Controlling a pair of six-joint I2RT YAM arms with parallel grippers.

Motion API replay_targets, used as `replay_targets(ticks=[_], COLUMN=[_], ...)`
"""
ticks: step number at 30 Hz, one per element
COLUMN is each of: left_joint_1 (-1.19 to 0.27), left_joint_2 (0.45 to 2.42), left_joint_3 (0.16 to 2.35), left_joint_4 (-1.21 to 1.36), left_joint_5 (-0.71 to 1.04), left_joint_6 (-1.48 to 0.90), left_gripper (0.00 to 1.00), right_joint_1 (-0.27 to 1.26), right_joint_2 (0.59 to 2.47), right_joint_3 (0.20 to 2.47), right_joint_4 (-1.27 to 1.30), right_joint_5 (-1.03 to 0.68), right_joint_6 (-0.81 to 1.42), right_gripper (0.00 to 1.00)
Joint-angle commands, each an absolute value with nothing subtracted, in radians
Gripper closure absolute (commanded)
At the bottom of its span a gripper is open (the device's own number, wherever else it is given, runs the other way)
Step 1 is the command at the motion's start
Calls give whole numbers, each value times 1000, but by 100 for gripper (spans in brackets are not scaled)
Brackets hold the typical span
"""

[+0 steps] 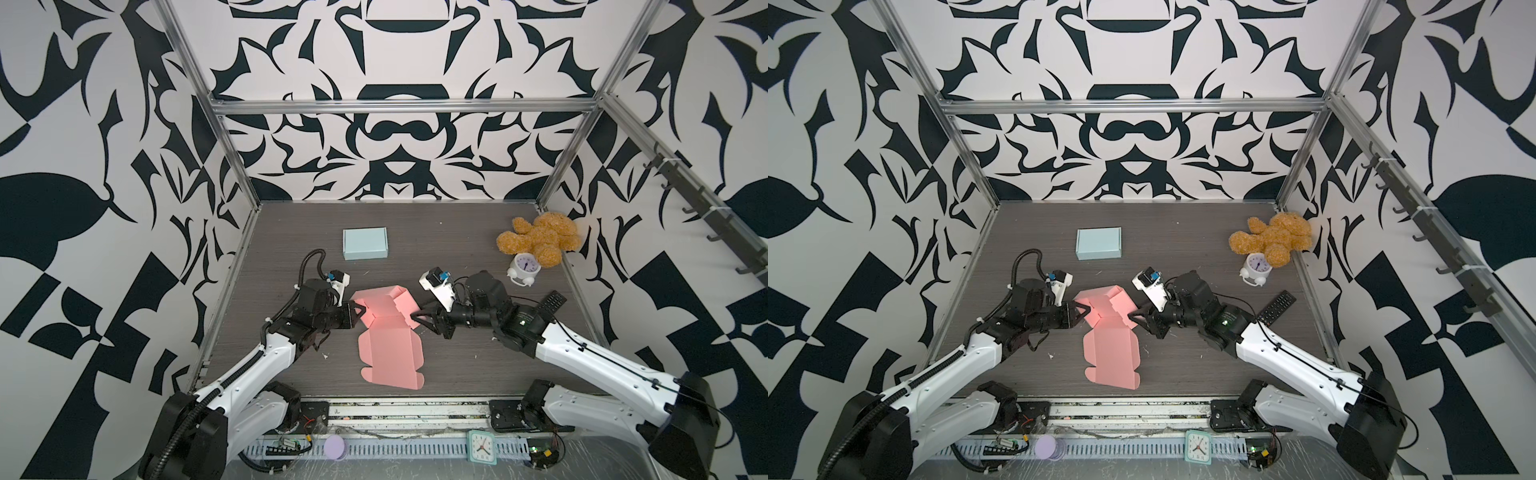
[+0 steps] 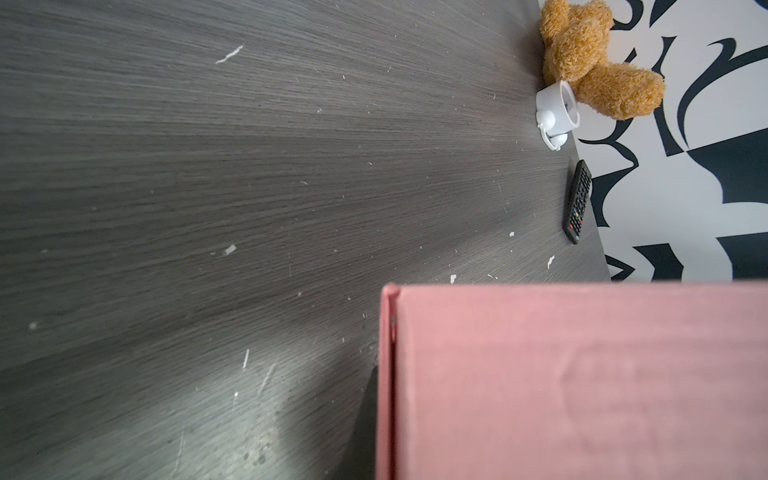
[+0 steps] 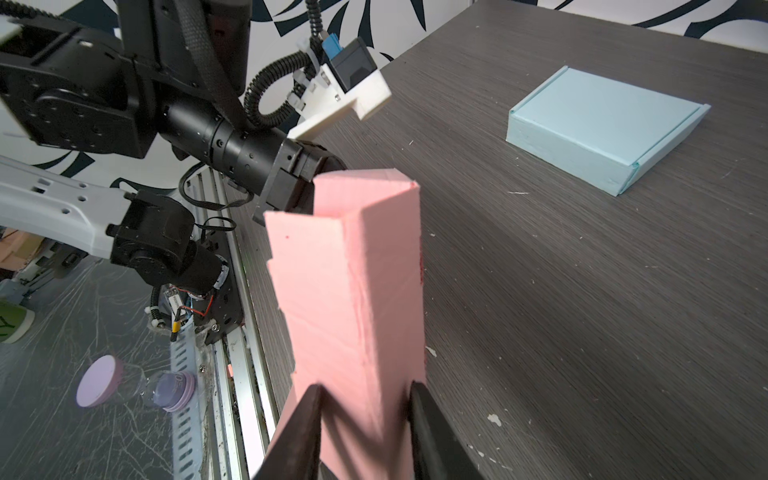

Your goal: Fold the paper box

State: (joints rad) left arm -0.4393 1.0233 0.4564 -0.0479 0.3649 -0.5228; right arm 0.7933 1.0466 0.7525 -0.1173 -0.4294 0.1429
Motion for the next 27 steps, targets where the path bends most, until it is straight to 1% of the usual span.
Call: replay_targets(ticks=[1,8,14,27], left_joint_1=[-437,-437,-437,-436], left_joint_2=[1029,1034,1052,1106], left_joint_3=[480,479,484,492], left_joint_4=[-32,-34,-44,-34], left_joint_5=[389,388,373,332], left_joint_6=[-512,-512,-511,-556], left_gripper=[95,95,95,98], right_joint_1=[793,797,816,894], right_joint_2=[1056,1109,1142,1232], right_joint_3=[803,831,868,956], right_joint_4=[-75,-103,-157,-229], right_joint_5=[-463,-452,-360,-138], right_joint_6=[161,173,163,143], right_gripper=[64,67,66,64])
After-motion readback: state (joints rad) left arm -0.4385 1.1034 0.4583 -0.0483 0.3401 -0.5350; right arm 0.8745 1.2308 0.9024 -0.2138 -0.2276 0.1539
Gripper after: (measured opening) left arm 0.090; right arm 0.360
